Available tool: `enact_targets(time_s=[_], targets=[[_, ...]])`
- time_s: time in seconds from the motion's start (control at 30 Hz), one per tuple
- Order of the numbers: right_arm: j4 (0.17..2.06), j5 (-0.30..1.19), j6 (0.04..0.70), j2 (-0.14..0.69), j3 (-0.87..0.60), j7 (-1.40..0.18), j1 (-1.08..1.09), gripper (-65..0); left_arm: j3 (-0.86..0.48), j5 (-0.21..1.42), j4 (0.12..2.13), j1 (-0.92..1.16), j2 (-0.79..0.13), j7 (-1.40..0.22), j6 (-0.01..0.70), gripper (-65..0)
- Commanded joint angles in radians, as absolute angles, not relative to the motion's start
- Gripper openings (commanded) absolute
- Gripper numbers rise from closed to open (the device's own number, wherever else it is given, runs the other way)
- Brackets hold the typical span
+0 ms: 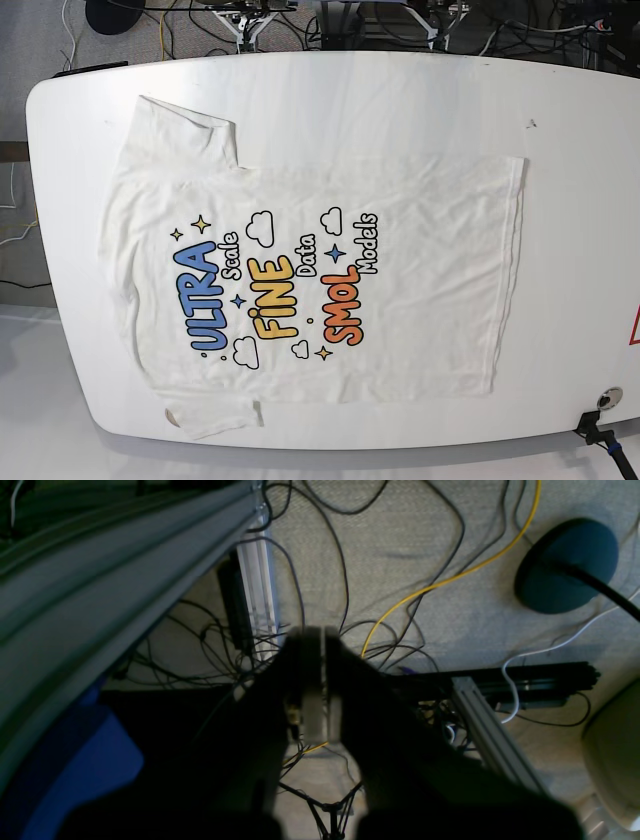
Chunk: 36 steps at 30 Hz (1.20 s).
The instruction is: Fold the T-shirt properly
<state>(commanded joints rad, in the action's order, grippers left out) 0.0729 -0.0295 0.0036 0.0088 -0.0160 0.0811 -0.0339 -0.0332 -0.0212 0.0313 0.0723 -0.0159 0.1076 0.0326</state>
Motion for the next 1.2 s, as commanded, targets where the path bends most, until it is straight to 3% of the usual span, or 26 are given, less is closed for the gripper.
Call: enact_targets(time_s=[1.2], targets=[[0.078,-0.027,-0.026,0.014,-0.013,0.088,-0.041,-65.0,-0.030,-0.022,0.021,0.084,-0.028,0.099,0.025,-64.5]])
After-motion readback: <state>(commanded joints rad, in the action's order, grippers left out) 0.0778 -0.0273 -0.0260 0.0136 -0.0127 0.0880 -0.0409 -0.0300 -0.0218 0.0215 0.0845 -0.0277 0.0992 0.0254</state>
